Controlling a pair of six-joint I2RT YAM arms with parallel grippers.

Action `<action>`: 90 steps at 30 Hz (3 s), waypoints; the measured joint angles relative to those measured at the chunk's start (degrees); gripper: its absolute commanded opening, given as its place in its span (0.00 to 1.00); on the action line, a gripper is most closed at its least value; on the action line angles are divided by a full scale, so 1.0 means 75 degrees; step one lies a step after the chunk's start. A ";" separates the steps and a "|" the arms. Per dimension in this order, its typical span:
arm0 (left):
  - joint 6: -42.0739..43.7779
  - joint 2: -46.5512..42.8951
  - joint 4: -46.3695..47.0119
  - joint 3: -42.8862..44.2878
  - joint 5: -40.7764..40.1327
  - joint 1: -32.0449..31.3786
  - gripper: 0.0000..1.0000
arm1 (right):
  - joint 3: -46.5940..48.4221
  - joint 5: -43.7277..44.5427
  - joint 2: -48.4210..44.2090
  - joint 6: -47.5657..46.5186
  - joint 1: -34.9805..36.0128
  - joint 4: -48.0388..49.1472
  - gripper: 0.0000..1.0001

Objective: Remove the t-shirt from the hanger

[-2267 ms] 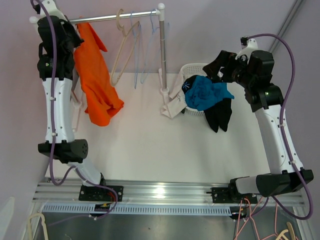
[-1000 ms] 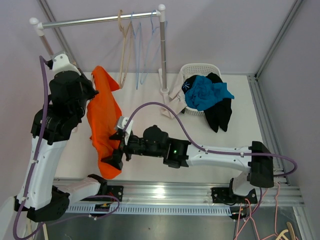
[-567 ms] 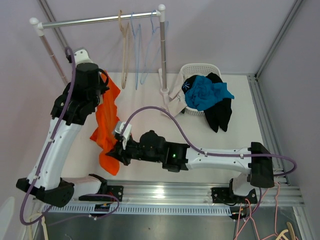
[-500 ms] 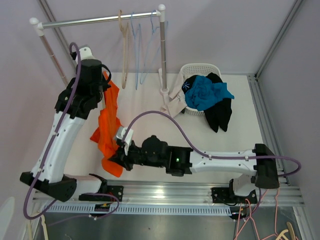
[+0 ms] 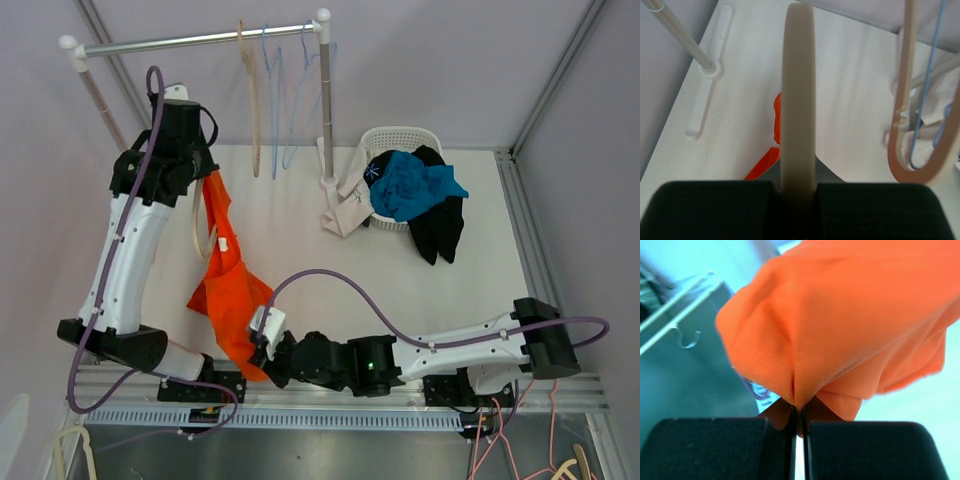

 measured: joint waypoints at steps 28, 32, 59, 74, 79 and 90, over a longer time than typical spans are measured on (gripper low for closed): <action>-0.0286 -0.5741 0.0318 -0.3474 0.7708 0.0032 0.01 | -0.0029 -0.1209 -0.2282 0.1536 -0.8419 -0.4048 0.00; -0.0283 -0.6030 0.0612 -0.3506 0.8250 0.0032 0.01 | 0.0615 -0.1291 -0.2282 0.1524 -0.8956 -0.4386 0.00; 0.0344 -0.7271 0.1148 -0.5179 0.7490 -0.0047 0.01 | 0.6207 -0.4255 0.0195 0.1192 -1.1724 -0.1271 0.00; 0.0481 -0.6041 0.2119 -0.5531 0.6426 0.0233 0.01 | 1.0314 -0.4835 0.3958 0.1378 -1.1724 0.0195 0.00; 0.0455 -0.5817 0.2311 -0.5607 0.6665 0.1142 0.01 | 1.0223 -0.4835 0.4176 0.1390 -1.1750 -0.0522 0.00; -0.0455 -0.5149 0.3010 -0.5863 0.6831 0.2334 0.01 | 0.4558 -0.5144 0.3841 0.1888 -1.1803 -0.2451 0.00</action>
